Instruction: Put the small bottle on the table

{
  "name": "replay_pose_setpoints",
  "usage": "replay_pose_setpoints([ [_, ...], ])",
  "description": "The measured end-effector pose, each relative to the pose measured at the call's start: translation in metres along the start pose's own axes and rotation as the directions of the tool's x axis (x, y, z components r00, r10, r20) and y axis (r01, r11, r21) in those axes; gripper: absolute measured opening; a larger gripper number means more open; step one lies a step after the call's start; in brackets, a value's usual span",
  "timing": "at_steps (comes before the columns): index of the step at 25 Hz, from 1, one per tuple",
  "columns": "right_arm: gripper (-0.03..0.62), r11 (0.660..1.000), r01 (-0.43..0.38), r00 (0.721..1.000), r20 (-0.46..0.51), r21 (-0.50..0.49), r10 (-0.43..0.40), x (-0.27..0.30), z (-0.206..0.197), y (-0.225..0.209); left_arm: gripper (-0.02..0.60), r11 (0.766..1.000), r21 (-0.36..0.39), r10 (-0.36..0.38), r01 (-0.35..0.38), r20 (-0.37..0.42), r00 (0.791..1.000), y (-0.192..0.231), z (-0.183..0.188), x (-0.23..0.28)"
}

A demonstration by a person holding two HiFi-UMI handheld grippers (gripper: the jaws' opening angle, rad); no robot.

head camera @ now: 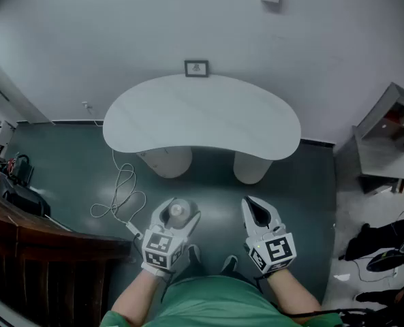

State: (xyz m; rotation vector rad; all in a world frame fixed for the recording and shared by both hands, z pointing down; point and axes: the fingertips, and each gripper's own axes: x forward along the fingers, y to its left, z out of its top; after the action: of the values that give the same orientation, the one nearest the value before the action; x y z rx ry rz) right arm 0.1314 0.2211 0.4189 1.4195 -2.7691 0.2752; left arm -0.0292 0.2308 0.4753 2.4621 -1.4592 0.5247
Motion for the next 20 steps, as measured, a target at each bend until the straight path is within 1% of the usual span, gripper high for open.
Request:
replay_pose_setpoints([
  [3, 0.003, 1.0, 0.016, 1.0, -0.006, -0.005, -0.016, 0.001, -0.002, 0.004, 0.344, 0.999, 0.032, -0.025, 0.026, -0.005, 1.0, -0.009, -0.001, -0.003],
  [5, 0.003, 1.0, 0.028, 1.0, 0.0, -0.012, -0.028, 0.005, -0.001, 0.005, 0.344, 0.997, 0.069, -0.036, 0.036, -0.004, 0.999, -0.009, 0.0, -0.005],
  [7, 0.003, 0.999, 0.04, 0.999, 0.004, -0.017, -0.039, 0.01, 0.001, 0.008, 0.344, 0.995, 0.087, -0.047, 0.046, 0.003, 0.999, -0.006, 0.002, -0.007],
  [12, 0.003, 0.998, 0.05, 0.999, -0.006, -0.04, -0.05, 0.016, 0.003, 0.026, 0.344, 0.993, 0.083, -0.087, 0.085, 0.018, 0.996, 0.004, 0.006, -0.017],
  [15, 0.003, 0.998, 0.055, 0.998, -0.007, -0.031, -0.055, 0.023, 0.003, 0.035, 0.344, 0.991, 0.084, -0.109, 0.107, 0.021, 0.994, 0.011, 0.006, -0.02],
  [20, 0.003, 0.994, 0.1, 0.995, -0.02, -0.033, -0.101, 0.031, 0.001, 0.041, 0.344, 0.986, 0.094, -0.145, 0.141, 0.031, 0.989, 0.027, 0.007, -0.024],
])
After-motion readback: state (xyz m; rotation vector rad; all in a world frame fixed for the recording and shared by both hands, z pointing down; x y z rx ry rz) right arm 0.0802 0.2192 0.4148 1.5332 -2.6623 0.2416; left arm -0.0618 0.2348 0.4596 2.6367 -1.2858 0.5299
